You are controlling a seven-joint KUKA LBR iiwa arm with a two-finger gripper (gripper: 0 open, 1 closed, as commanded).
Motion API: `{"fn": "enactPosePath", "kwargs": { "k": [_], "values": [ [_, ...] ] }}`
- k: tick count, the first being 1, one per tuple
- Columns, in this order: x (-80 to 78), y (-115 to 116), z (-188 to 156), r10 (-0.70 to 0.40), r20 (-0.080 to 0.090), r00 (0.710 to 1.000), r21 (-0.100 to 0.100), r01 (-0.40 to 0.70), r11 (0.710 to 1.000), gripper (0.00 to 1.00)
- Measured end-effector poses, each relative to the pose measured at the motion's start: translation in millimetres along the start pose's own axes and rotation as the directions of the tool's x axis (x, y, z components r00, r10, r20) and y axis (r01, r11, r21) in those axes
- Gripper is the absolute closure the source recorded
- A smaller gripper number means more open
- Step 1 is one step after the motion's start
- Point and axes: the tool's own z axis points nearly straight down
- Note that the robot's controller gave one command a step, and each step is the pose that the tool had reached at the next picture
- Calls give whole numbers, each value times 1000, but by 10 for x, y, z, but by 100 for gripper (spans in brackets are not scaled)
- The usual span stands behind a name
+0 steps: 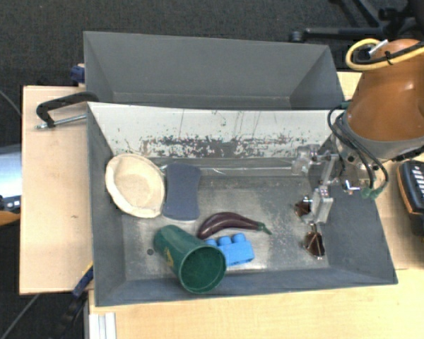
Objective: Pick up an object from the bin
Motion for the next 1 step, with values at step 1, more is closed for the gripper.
{"fn": "enactPosePath", "kwargs": {
  "k": [1],
  "values": [
    [-158, 198, 483, 25, 4, 1000, 0, -25, 1000, 0]
  ]
}}
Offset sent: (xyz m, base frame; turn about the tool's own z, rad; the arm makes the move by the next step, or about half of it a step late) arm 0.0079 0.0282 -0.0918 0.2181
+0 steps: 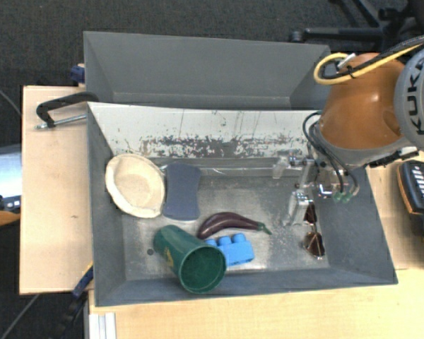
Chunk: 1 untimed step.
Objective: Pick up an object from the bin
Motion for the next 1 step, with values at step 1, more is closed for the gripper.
{"fn": "enactPosePath", "kwargs": {
  "k": [1],
  "values": [
    [58, 67, 342, 164, -5, 987, 0, -164, 987, 0]
  ]
}}
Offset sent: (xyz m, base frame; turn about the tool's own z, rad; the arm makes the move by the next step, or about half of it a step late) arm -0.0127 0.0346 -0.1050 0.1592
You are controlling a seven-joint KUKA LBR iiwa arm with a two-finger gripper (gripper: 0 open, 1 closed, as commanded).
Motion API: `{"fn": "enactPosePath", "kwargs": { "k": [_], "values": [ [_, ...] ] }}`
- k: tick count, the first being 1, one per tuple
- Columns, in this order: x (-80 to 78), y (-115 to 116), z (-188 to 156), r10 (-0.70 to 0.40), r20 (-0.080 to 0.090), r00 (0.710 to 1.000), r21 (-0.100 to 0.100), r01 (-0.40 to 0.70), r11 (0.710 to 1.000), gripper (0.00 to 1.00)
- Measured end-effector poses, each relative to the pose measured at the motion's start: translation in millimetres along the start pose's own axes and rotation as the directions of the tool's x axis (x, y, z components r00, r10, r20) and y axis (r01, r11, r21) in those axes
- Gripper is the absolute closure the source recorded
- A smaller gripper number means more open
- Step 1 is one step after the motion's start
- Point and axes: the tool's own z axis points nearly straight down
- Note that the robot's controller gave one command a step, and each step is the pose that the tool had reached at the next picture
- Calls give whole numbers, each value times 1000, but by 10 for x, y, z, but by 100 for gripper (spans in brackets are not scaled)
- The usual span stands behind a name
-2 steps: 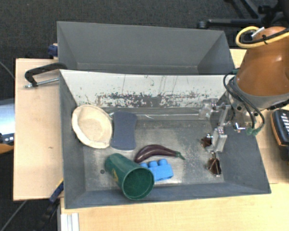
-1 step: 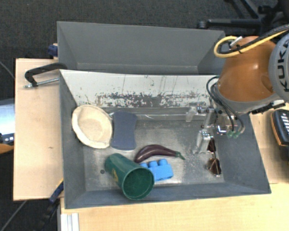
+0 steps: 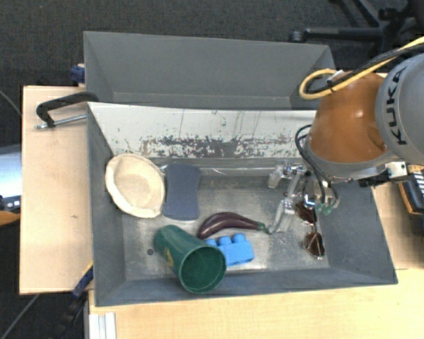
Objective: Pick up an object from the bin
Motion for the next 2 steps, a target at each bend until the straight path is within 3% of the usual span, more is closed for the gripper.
{"fn": "enactPosePath", "kwargs": {
  "k": [1, 2],
  "values": [
    [71, 194, 533, 4, 10, 1000, -1, -4, 1000, 0],
    [58, 267, 721, 2, 2, 1000, 0, -2, 1000, 0]
  ]
}}
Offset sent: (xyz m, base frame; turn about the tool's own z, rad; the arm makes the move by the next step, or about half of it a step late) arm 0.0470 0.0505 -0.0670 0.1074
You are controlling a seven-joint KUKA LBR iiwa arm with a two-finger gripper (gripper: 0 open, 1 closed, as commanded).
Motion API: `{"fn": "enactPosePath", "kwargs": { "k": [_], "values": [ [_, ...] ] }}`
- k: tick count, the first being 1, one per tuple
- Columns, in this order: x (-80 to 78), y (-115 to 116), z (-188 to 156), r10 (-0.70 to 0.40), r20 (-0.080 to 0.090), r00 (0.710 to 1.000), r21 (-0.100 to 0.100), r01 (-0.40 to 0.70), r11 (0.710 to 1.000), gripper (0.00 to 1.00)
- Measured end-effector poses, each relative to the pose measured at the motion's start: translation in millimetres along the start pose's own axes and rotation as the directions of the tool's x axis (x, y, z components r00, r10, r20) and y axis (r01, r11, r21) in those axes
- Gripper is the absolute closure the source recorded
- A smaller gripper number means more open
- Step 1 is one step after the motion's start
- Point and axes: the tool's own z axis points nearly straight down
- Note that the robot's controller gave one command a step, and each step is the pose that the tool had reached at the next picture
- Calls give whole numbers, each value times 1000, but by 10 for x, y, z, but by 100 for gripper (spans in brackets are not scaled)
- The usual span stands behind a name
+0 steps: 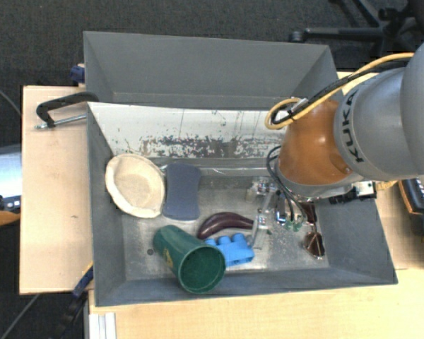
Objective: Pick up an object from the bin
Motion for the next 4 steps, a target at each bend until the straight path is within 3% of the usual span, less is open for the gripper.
{"fn": "enactPosePath", "kwargs": {
  "k": [1, 3, 4],
  "values": [
    [123, 127, 33, 31, 8, 999, -3, -31, 1000, 100],
    [115, 131, 28, 30, 9, 999, -3, -30, 1000, 100],
    [-422, 724, 32, -280, 14, 960, -1, 280, 960, 100]
  ]
}}
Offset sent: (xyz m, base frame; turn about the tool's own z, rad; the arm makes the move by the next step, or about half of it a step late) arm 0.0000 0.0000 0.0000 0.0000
